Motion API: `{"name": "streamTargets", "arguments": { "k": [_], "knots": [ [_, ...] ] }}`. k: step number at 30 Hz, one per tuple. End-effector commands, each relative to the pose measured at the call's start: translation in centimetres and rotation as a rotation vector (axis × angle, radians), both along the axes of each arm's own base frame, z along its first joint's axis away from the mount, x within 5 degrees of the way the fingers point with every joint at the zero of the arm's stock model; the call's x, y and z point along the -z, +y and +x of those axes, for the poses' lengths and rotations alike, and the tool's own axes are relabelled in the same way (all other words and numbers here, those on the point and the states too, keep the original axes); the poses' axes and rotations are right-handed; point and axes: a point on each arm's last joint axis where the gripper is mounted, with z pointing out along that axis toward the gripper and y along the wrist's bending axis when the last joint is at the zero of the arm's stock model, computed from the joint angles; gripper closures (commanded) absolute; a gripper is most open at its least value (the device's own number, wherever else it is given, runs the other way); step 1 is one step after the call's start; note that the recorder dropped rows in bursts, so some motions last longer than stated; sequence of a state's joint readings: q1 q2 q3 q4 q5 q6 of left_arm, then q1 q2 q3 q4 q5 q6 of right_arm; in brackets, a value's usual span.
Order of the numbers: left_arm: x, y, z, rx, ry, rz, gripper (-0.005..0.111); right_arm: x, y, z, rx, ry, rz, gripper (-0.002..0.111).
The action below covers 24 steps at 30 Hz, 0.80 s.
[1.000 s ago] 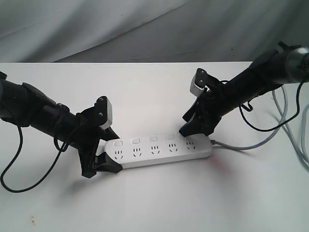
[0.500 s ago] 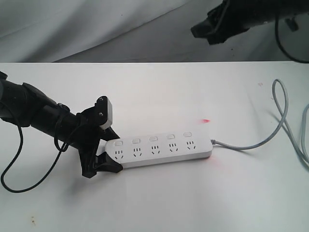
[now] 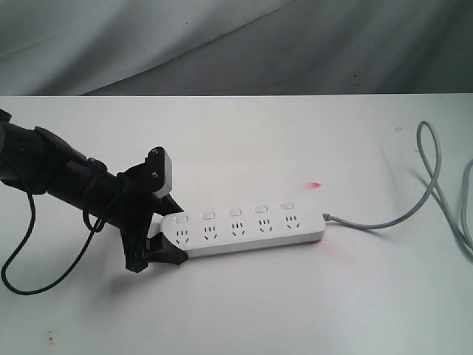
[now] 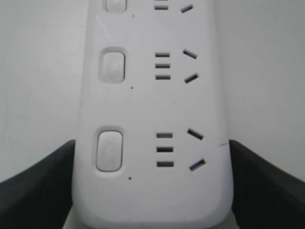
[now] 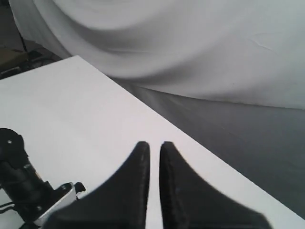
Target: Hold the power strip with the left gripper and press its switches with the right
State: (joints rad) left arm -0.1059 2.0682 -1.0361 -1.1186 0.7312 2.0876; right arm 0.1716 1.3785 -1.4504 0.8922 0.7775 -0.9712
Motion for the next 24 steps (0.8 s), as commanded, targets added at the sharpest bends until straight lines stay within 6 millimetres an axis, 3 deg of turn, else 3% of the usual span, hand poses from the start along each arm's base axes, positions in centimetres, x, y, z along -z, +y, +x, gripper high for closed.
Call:
{"name": "streamTargets", "arguments": {
  "k": [1,6,12,24],
  "knots": [
    [-0.2,-0.2,0.1,0.004,-0.009,-0.005,0.107,-2.8,-0.5,-3.4,-0.007,-0.071,0.025,0.108],
    [-0.2,-0.2,0.1,0.004,-0.009,-0.005,0.107,-5.2,-1.1,-6.9,-0.005,-0.156,0.052,0.108],
    [-0.2,-0.2,0.1,0.004,-0.009,-0.005,0.107,-6.6,-1.5,-9.1,-0.006,-0.217,0.062,0.108],
    [-0.2,-0.2,0.1,0.004,-0.009,-0.005,0.107,-6.9,-1.8,-9.3,0.023,-0.249,0.053,0.108]
  ]
}}
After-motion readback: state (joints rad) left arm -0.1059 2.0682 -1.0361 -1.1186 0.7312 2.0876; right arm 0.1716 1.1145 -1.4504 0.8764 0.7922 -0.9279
